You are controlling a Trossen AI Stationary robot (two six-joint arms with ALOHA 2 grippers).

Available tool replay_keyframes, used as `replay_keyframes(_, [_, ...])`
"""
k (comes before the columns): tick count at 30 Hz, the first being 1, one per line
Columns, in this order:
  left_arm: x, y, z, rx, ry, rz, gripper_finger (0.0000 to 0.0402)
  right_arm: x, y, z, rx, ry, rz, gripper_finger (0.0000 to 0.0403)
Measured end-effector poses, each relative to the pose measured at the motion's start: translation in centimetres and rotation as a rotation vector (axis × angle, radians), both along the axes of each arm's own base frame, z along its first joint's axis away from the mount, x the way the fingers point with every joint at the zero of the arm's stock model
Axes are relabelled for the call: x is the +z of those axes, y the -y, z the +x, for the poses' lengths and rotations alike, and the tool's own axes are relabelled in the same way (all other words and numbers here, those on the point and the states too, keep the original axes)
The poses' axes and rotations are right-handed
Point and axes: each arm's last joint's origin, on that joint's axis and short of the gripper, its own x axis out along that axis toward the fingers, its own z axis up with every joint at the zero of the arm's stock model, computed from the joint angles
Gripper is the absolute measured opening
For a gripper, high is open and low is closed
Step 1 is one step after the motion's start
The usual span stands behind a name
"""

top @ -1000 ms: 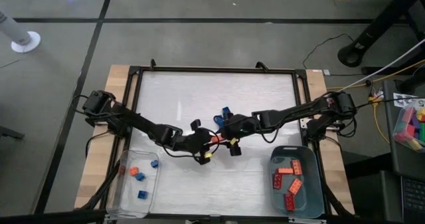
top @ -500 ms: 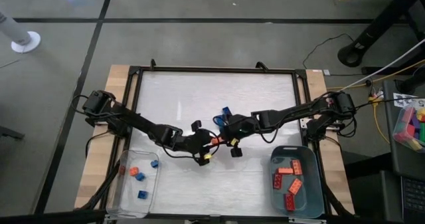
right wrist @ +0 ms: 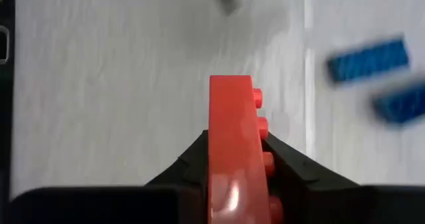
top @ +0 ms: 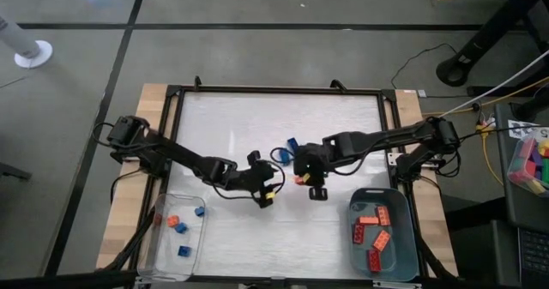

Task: Sort blocks by size
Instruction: Put the large orange game piece into the blue bin, then put the large blue game piece into the blue bin

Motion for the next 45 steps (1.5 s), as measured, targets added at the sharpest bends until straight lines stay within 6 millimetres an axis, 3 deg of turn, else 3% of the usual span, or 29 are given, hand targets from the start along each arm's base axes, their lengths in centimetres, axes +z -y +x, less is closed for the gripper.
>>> replay_keyframes(6, [0.1,-3.1,0.6,0.077,0.001,0.022,0.0199,2.3,-3.3,-2.1,-0.079,-0.172,0.035,0.0095])
replay_keyframes(14, [-0.2,-5.9,1.9,0.059,0.039,0.081,0.0193,2.3,-9.1,-7.3,-0.218,-0.406,-0.121,0.0091])
replay_keyframes(21, [-2.3,-7.4,2.8,0.076,0.017,0.071,0.0193,2.2,-13.8,-11.7,-0.366,-0.398,-0.242,0.0118])
replay_keyframes(26, [-3.8,-8.7,3.2,0.111,-0.005,0.073,0.0193,1.7,-16.4,-14.0,-0.312,-0.373,-0.261,0.0133])
replay_keyframes(34, [-5.5,-10.3,3.4,0.122,-0.059,0.072,0.0193,0.2,-17.7,-16.4,-0.376,-0.394,-0.298,0.0135])
replay_keyframes(45, [-5.5,-11.1,3.8,0.158,0.004,0.046,0.0193,0.0,-17.6,-15.8,-0.362,-0.311,-0.319,0.0135])
